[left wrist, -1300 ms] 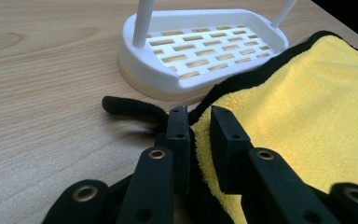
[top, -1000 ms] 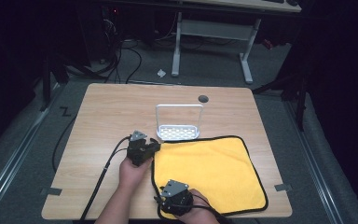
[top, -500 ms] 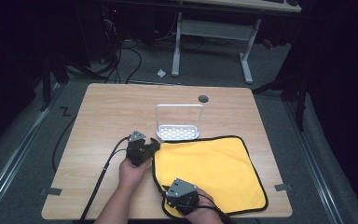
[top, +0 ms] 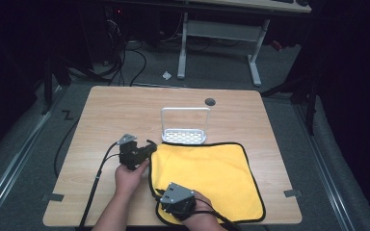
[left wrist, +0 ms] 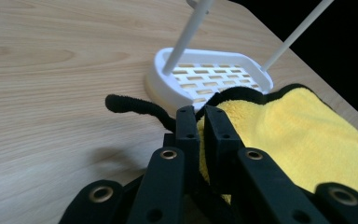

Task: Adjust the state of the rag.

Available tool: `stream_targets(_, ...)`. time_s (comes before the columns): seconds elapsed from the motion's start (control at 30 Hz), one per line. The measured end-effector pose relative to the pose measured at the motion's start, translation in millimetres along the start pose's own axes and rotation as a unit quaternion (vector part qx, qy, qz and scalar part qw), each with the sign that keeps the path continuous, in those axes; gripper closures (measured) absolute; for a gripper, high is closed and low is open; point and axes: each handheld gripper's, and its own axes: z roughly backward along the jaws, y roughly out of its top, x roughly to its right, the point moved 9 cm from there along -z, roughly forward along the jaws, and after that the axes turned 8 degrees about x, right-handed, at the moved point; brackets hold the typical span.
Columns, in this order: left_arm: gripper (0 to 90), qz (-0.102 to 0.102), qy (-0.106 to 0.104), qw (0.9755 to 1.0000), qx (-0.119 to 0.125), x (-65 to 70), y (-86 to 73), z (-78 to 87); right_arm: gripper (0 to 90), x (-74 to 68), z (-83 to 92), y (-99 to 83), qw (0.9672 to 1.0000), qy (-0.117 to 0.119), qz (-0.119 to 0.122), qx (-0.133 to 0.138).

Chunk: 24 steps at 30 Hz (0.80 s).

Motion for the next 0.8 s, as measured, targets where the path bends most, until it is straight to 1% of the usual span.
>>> stream_targets(0.03, 84.8, 0.0, 0.0, 1.0, 0.0, 0.0, 0.0, 0.0, 81.7, 0.0, 0.0, 0.0, 1.0, 0.0, 0.0, 0.0)
stream_targets(0.07, 84.8, 0.013, 0.006, 0.9998, 0.012, -7.2, 2.6, 10.0, 81.6, -8.3, -9.1, 6.2, 0.9999, 0.009, 0.007, 0.003)
stream_targets(0.1, 84.8, 0.02, 0.01, 0.9996, 0.016, -11.5, 3.8, 15.1, 81.5, -11.8, -13.2, 9.7, 0.9999, 0.011, 0.01, 0.006)
stream_targets(0.17, 84.9, 0.026, 0.021, 0.9992, 0.023, -21.3, 6.5, 26.4, 81.5, -17.6, -21.4, 17.0, 0.9997, 0.017, 0.011, 0.013)
stream_targets(0.3, 85.1, 0.025, 0.045, 0.9982, 0.031, -38.1, 12.4, 52.6, 81.6, -30.7, -37.4, 32.2, 0.9991, 0.033, 0.013, 0.024)
stream_targets(0.33, 85.1, 0.021, 0.052, 0.9979, 0.032, -42.3, 13.6, 60.1, 81.6, -35.0, -41.3, 36.1, 0.9988, 0.04, 0.011, 0.028)
stream_targets(0.47, 85.2, 0.019, 0.078, 0.996, 0.04, -57.1, 16.7, 89.5, 81.6, -52.0, -55.6, 52.2, 0.9971, 0.061, 0.016, 0.042)
stream_targets(0.53, 85.2, 0.019, 0.086, 0.9952, 0.042, -62.8, 16.9, 99.9, 81.6, -60.2, -61.1, 58.6, 0.9963, 0.07, 0.019, 0.047)
stream_targets(0.6, 85.1, 0.021, 0.092, 0.9946, 0.044, -66.2, 17.3, 105.9, 81.6, -65.6, -64.8, 62.7, 0.9957, 0.074, 0.026, 0.05)
stream_targets(0.63, 85.1, 0.021, 0.092, 0.9946, 0.044, -66.2, 17.3, 105.9, 81.6, -66.8, -65.7, 63.5, 0.9955, 0.075, 0.027, 0.051)
stream_targets(0.67, 85.1, 0.017, 0.096, 0.9943, 0.043, -65.6, 18.2, 107.2, 81.5, -66.9, -65.7, 63.4, 0.9955, 0.075, 0.028, 0.05)
stream_targets(0.73, 85.0, 0.011, 0.095, 0.9945, 0.043, -60.5, 19.6, 104.1, 81.5, -64.7, -63.2, 61.5, 0.9958, 0.072, 0.031, 0.047)
stream_targets(0.8, 84.9, 0.011, 0.084, 0.9952, 0.048, -51.2, 21.6, 97.8, 81.5, -60.1, -57.3, 59.0, 0.996, 0.069, 0.032, 0.047)
